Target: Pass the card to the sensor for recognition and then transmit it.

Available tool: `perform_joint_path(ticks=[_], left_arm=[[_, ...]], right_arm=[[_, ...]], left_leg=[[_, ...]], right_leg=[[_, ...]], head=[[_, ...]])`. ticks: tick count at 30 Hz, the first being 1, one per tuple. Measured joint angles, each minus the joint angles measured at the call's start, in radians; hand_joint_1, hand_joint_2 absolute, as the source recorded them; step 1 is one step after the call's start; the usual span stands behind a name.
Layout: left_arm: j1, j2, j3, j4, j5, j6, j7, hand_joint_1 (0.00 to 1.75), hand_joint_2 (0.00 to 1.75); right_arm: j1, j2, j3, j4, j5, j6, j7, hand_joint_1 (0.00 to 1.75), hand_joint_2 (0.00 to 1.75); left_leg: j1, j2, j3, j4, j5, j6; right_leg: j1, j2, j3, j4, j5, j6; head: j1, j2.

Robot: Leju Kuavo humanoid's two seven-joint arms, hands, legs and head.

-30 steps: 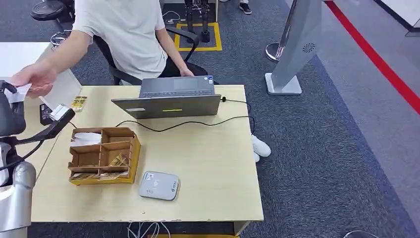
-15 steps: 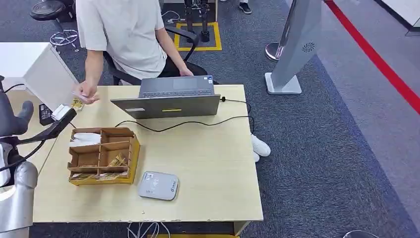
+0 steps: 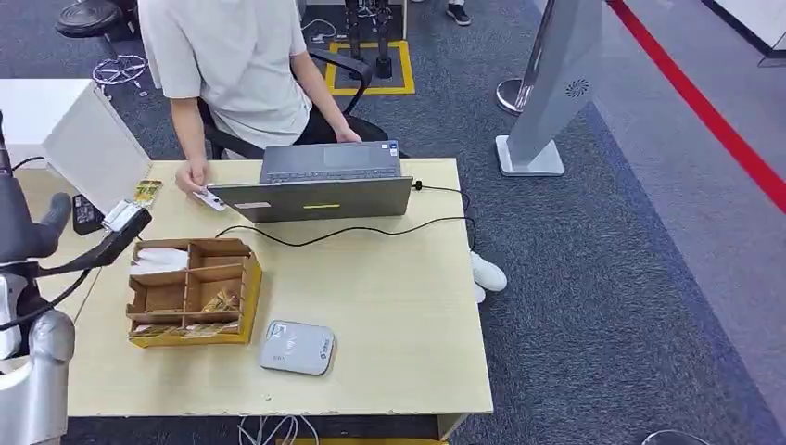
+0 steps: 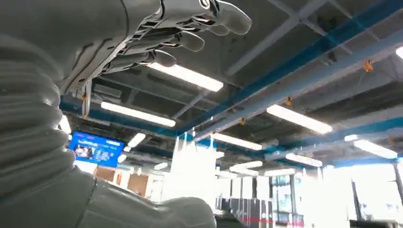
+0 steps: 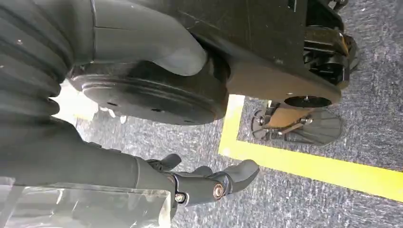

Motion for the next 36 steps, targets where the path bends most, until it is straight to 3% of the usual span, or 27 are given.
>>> perform_joint_path(ticks=[3, 8, 17, 21, 25, 29, 36], left_arm=[[0.099, -0.013, -0.077, -0.15, -0.001, -0.064, 0.008, 0.0, 1.75], [0.264, 0.01, -0.237, -0.357, -0.001, -0.057, 0.028, 0.0, 1.75], [0.365, 0.058, -0.318, -0.487, 0.026, -0.041, 0.019, 0.0, 1.75], [0.392, 0.075, -0.335, -0.504, 0.063, -0.056, -0.002, 0.0, 1.75], [0.41, 0.094, -0.349, -0.497, 0.155, -0.185, -0.011, 0.0, 1.75], [0.427, 0.124, -0.35, -0.426, 0.257, -0.262, -0.029, 0.0, 1.75], [0.465, 0.137, -0.364, -0.315, 0.291, -0.287, -0.037, 0.0, 1.75]], right_arm=[[0.003, 0.0, -0.007, 0.0, -0.037, -0.007, -0.005, 0.0, 1.75], [0.007, 0.0, -0.026, 0.0, -0.066, -0.017, -0.008, 0.0, 1.75], [0.01, 0.0, -0.04, 0.0, -0.083, -0.019, -0.011, 0.0, 1.75], [0.01, 0.0, -0.045, 0.0, -0.092, -0.019, -0.011, 0.0, 1.75], [0.011, 0.0, -0.053, 0.0, -0.104, -0.02, -0.009, 0.0, 1.75], [0.011, 0.0, -0.055, 0.0, -0.116, -0.017, -0.005, 0.0, 1.75], [0.011, 0.0, -0.056, 0.0, -0.116, -0.018, -0.002, 0.0, 1.75]], left_leg=[[0.0, 0.0, 0.0, 0.0, -0.002, 0.0], [-0.001, 0.0, -0.001, 0.0, -0.003, 0.001], [-0.001, 0.0, 0.0, 0.0, -0.003, 0.001], [-0.001, -0.001, 0.0, 0.0, -0.003, 0.001], [-0.001, -0.001, 0.0, 0.0, -0.003, 0.001], [-0.001, -0.001, 0.0, 0.0, -0.003, 0.001], [-0.001, -0.001, 0.0, 0.0, -0.003, 0.001]], right_leg=[[0.0, 0.0, 0.0, -0.001, -0.001, 0.001], [-0.001, 0.0, -0.001, -0.001, -0.002, 0.002], [-0.001, -0.001, -0.001, 0.0, -0.003, 0.002], [-0.001, -0.002, -0.001, 0.0, -0.003, 0.002], [-0.001, -0.002, -0.001, -0.001, -0.003, 0.002], [-0.001, -0.002, -0.001, -0.001, -0.003, 0.002], [-0.001, -0.002, -0.001, -0.001, -0.003, 0.002]], head=[[0.0, 0.0], [0.001, 0.0], [0.002, 0.0], [0.002, 0.0], [0.002, 0.0], [0.001, 0.0], [0.001, 0.0]])
